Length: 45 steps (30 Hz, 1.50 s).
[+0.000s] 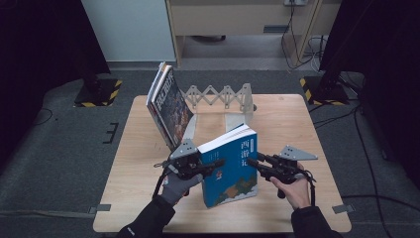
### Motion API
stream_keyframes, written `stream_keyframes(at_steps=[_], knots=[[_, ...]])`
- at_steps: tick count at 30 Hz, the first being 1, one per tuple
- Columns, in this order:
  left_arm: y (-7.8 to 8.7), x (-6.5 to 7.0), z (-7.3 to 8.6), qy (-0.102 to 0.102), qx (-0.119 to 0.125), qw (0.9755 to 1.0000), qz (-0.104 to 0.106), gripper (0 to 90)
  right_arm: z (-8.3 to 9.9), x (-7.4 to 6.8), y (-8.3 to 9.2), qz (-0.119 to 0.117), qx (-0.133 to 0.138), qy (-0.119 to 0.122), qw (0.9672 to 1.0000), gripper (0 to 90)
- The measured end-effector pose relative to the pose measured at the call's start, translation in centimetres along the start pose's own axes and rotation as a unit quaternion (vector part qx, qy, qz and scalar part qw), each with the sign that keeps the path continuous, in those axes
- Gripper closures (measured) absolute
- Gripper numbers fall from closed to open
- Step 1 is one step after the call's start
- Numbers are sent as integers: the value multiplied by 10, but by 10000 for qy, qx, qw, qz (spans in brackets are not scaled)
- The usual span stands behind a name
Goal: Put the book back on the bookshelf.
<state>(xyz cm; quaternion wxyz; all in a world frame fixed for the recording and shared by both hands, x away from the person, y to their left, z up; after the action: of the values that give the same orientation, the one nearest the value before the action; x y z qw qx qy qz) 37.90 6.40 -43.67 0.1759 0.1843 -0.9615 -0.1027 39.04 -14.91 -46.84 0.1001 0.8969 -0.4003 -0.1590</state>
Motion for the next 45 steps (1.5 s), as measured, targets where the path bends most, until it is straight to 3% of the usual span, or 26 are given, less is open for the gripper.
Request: stream_keyframes(at_steps=[8,14,16,26,32,37,45], knots=[[0,5,0,-79,-55,9998,-147,608,1,1,0,-10,-11,-11,10000,612],[1,14,2,-253,-48,9996,-98,610,2,2,2,-209,1,-187,9996,560],[2,16,3,-284,-24,9996,-64,608,4,5,4,-205,-13,-213,9996,581],[-1,11,2,-206,44,9998,-47,596,4,4,5,-152,-44,-40,9999,623],[-2,9,2,-208,-17,9997,-106,604,4,4,5,-159,-51,-55,9998,627],[-2,11,0,-188,-71,9995,-226,611,5,7,4,-195,-65,-243,9995,557],[3,13,-6,153,-94,9998,-113,615,9,28,11,197,-70,-455,9987,504]])
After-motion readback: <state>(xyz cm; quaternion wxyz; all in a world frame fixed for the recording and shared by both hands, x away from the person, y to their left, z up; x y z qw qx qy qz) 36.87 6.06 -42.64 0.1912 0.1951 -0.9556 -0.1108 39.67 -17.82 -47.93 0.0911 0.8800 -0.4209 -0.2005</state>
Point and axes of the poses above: each handheld gripper's, and its own axes: y roughly backward along the jaws, z roughly out of its underside, x roughly to its right, the point moved 6 cm from there along -y, roughly forward along the jaws, and after that the axes turned 10 degrees about z, right-handed, at the moved point
